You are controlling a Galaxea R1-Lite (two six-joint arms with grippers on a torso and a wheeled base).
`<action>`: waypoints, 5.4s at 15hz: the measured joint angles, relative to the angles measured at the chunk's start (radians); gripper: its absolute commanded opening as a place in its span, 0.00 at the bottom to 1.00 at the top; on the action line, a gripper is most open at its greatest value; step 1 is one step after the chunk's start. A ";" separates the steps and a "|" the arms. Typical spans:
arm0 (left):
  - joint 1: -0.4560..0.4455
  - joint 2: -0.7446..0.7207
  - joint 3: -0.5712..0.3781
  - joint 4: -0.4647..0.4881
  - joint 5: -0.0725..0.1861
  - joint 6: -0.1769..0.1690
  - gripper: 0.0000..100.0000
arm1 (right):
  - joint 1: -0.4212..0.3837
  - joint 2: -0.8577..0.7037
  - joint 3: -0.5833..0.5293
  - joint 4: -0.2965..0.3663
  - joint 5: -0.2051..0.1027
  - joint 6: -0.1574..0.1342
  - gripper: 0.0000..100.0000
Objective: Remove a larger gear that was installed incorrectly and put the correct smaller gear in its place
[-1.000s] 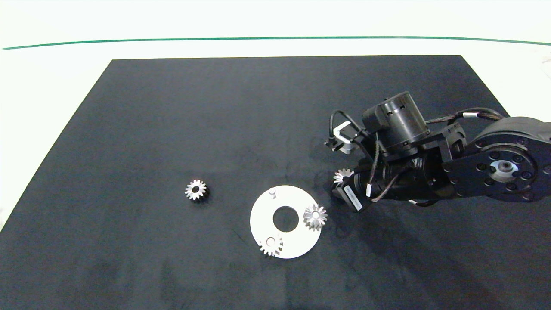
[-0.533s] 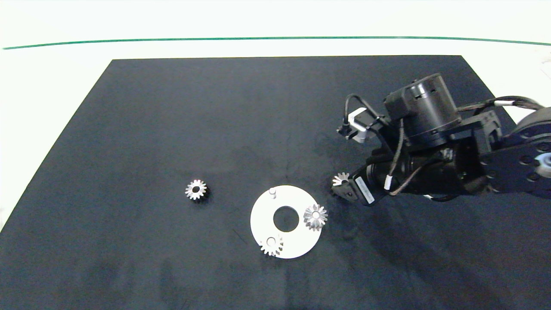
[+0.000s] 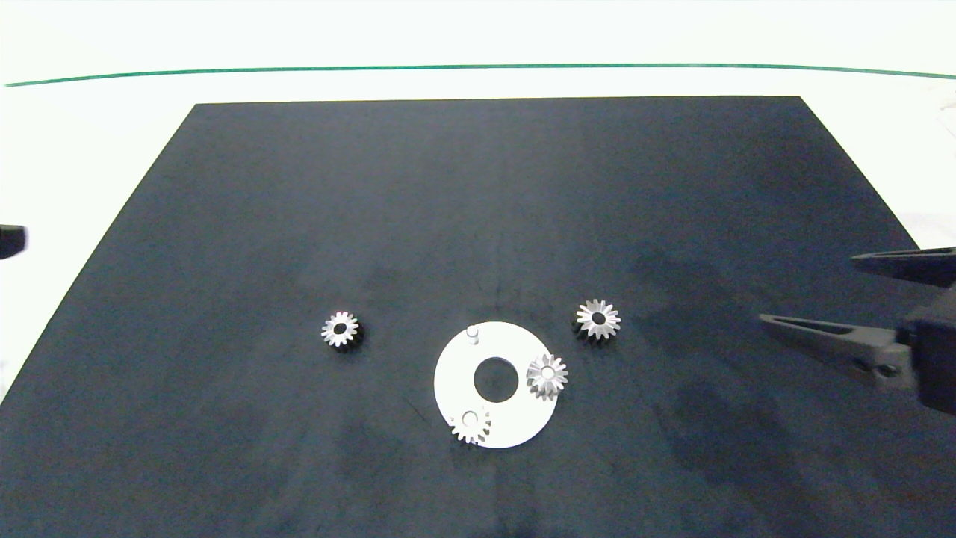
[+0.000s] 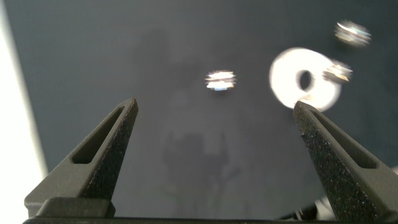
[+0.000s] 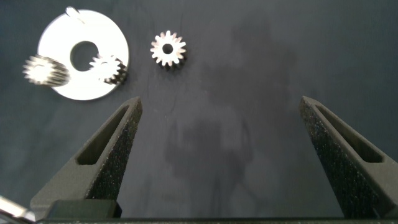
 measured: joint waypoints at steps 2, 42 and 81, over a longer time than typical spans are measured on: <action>-0.088 0.102 0.001 -0.013 0.013 -0.009 1.00 | -0.002 -0.114 0.015 0.001 -0.003 -0.002 1.00; -0.051 0.628 0.299 -0.476 0.152 0.166 1.00 | 0.004 -0.261 0.033 -0.001 0.024 -0.071 1.00; -0.057 0.693 0.248 -0.450 0.151 0.113 0.41 | 0.004 -0.252 0.041 -0.003 0.031 -0.084 1.00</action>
